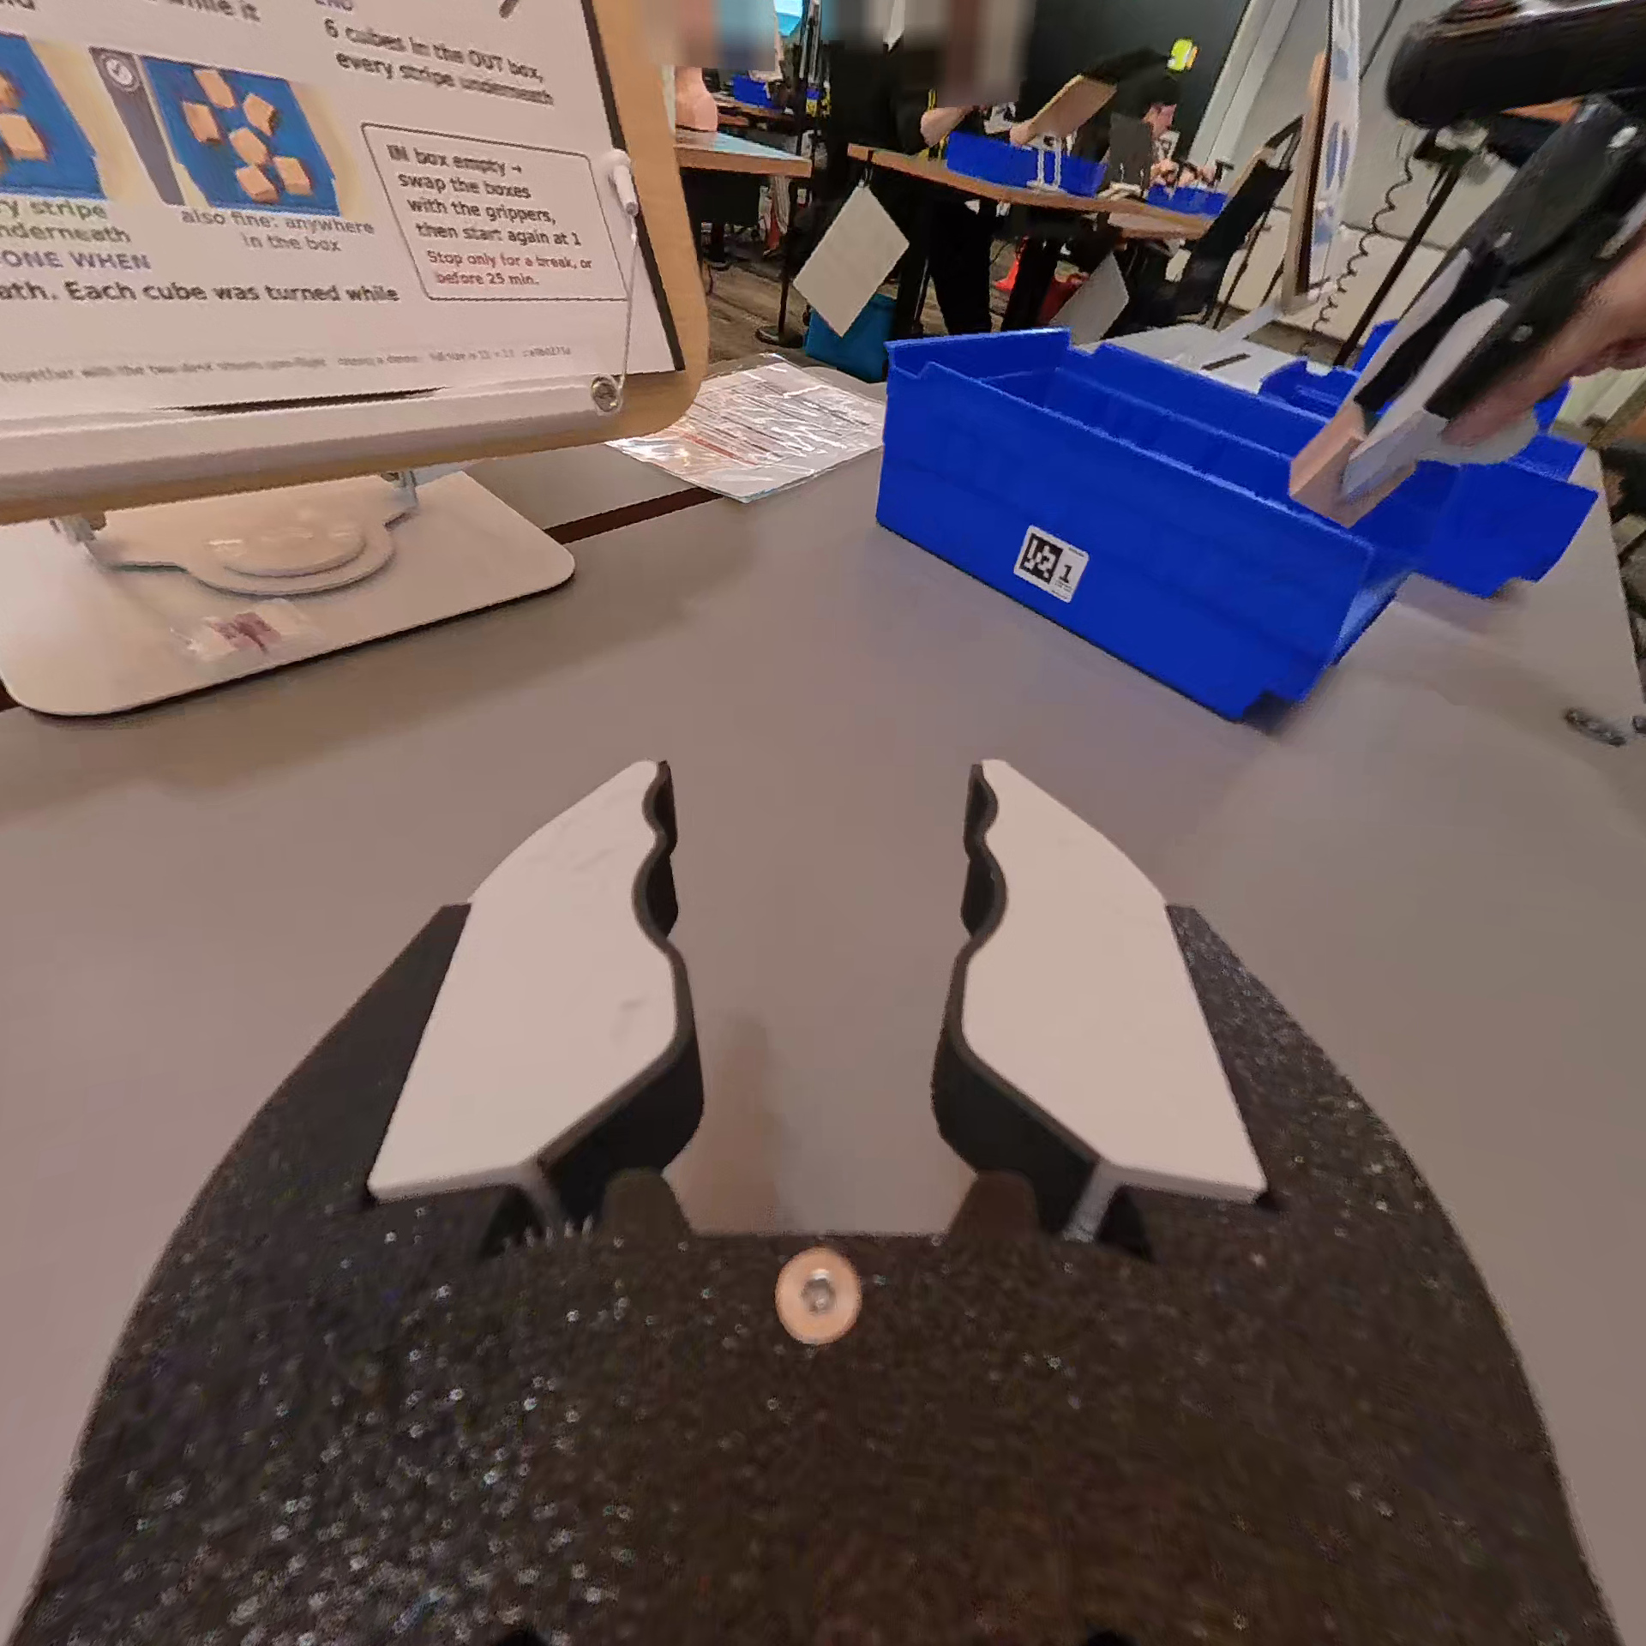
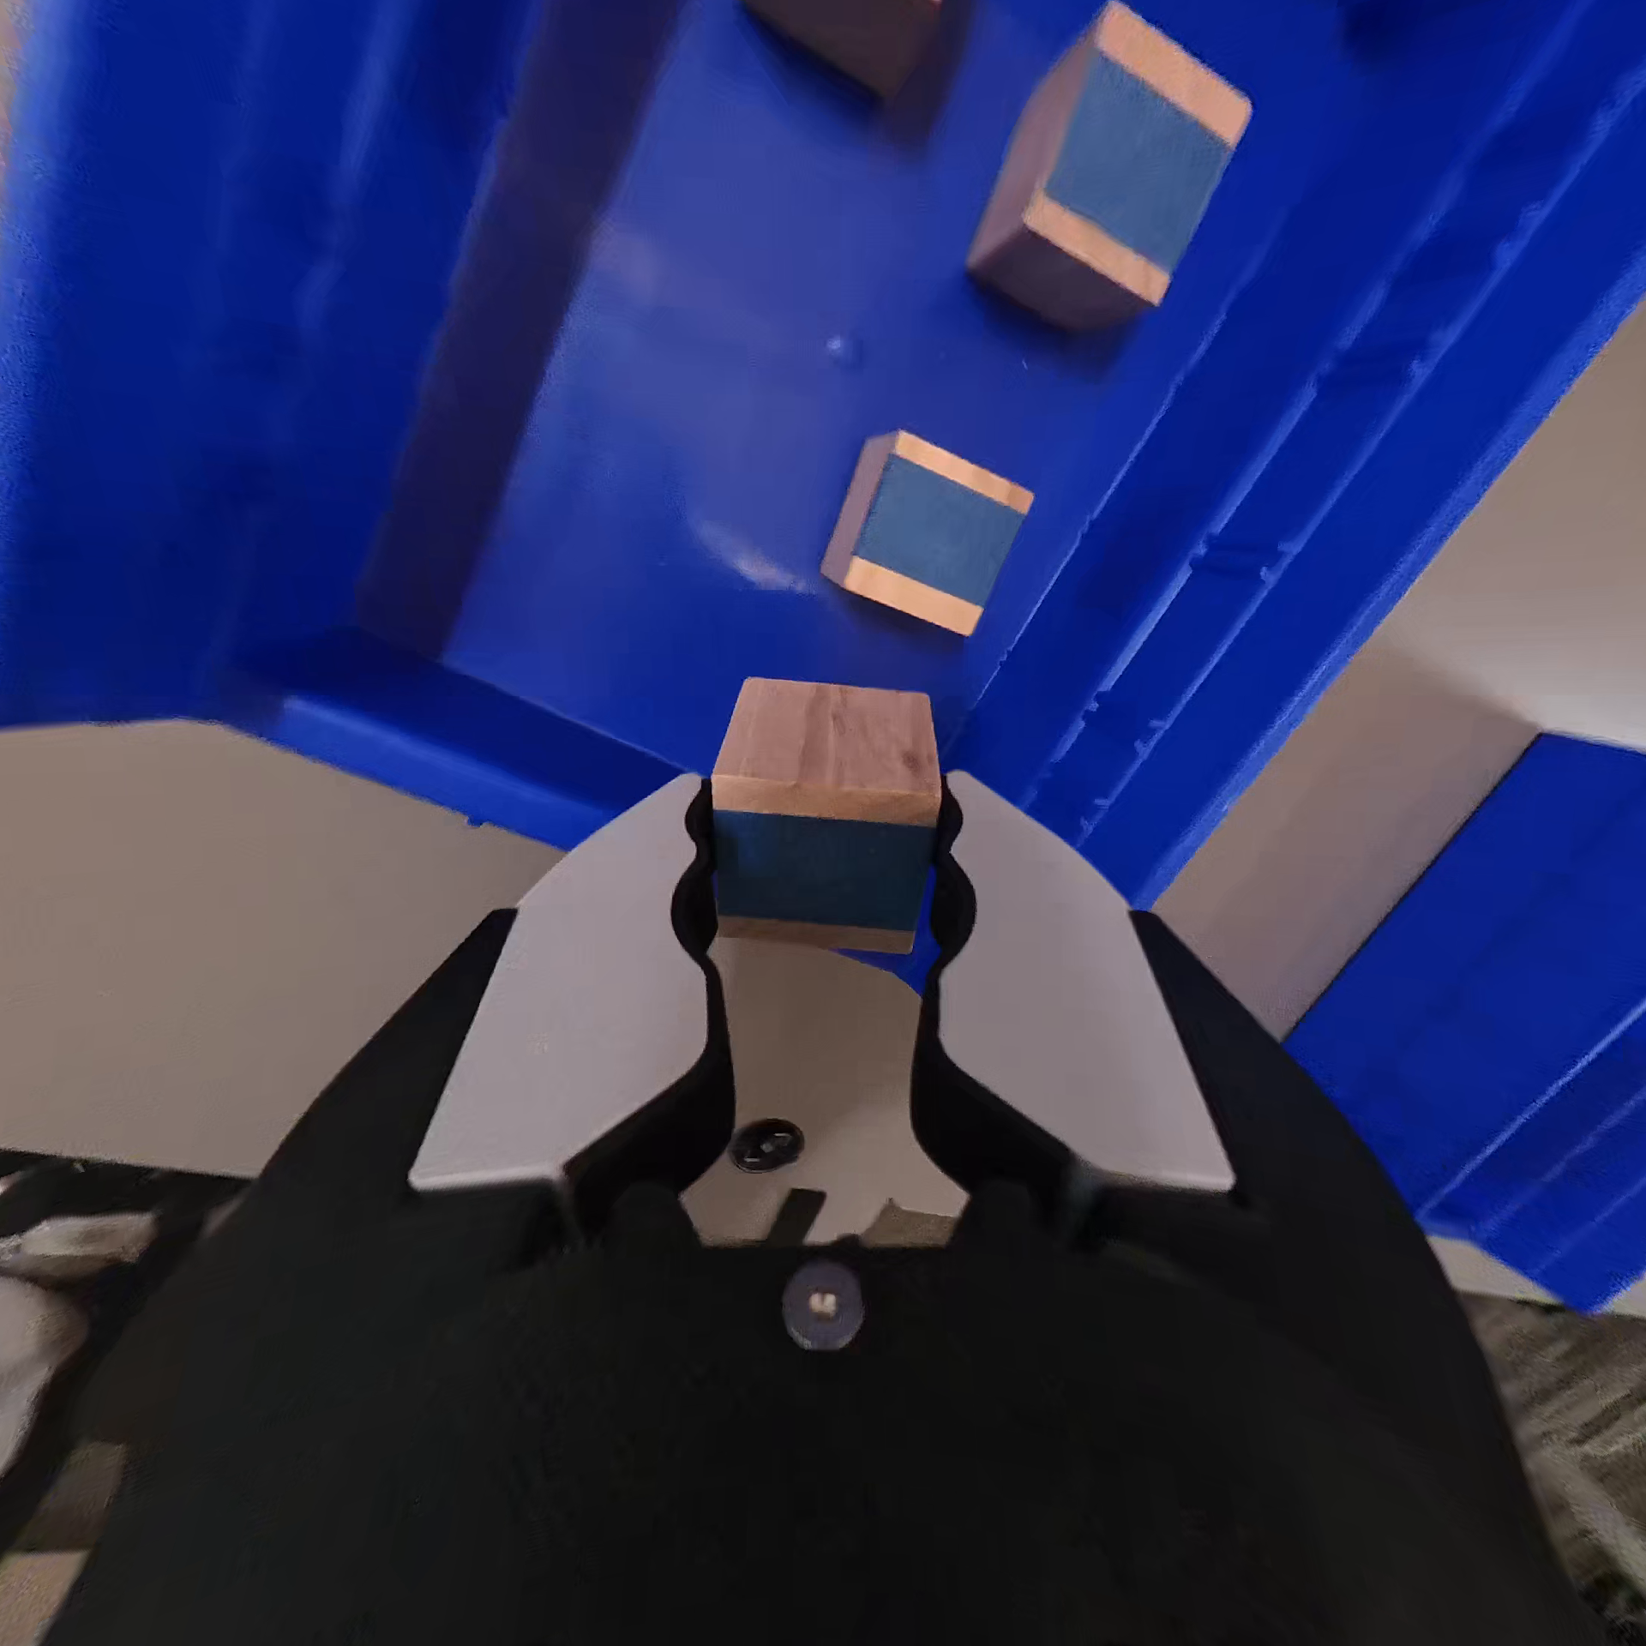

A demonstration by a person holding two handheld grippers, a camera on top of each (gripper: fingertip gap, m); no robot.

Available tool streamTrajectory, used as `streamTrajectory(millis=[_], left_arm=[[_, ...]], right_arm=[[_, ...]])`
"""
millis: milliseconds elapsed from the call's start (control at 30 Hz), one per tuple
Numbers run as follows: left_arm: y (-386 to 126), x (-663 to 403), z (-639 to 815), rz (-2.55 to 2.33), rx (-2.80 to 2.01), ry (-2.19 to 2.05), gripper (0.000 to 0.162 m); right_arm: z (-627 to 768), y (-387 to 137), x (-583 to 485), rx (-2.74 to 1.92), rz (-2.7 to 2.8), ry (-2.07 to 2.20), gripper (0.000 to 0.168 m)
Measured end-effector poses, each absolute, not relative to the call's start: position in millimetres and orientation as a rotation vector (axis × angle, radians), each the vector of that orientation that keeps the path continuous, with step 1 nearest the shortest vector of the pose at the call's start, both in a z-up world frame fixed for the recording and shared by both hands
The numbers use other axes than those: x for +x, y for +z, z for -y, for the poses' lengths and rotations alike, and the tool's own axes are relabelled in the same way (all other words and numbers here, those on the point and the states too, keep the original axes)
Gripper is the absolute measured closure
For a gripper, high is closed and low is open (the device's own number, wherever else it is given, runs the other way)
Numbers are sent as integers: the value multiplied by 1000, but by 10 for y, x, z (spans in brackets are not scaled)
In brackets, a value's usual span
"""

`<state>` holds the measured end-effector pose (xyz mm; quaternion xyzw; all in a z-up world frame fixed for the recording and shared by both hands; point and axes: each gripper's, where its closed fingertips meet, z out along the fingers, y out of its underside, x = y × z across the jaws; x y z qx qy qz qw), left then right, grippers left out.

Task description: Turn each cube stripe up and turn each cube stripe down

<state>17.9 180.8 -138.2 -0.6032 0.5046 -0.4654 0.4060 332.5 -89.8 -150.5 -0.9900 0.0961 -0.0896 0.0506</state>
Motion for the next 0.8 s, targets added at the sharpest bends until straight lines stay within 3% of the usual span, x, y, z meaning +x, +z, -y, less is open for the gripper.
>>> streamTrajectory(millis=[267, 800], left_arm=[[-1404, 198, -1761, -1305, -1481, -1122, 104], [-1377, 187, -1771, -1280, -1495, -1155, 105]], right_arm=[[1001, -1937, 3431, -3059, -581, -192, 122], [1026, -2261, 3428, -3091, -713, -76, 121]])
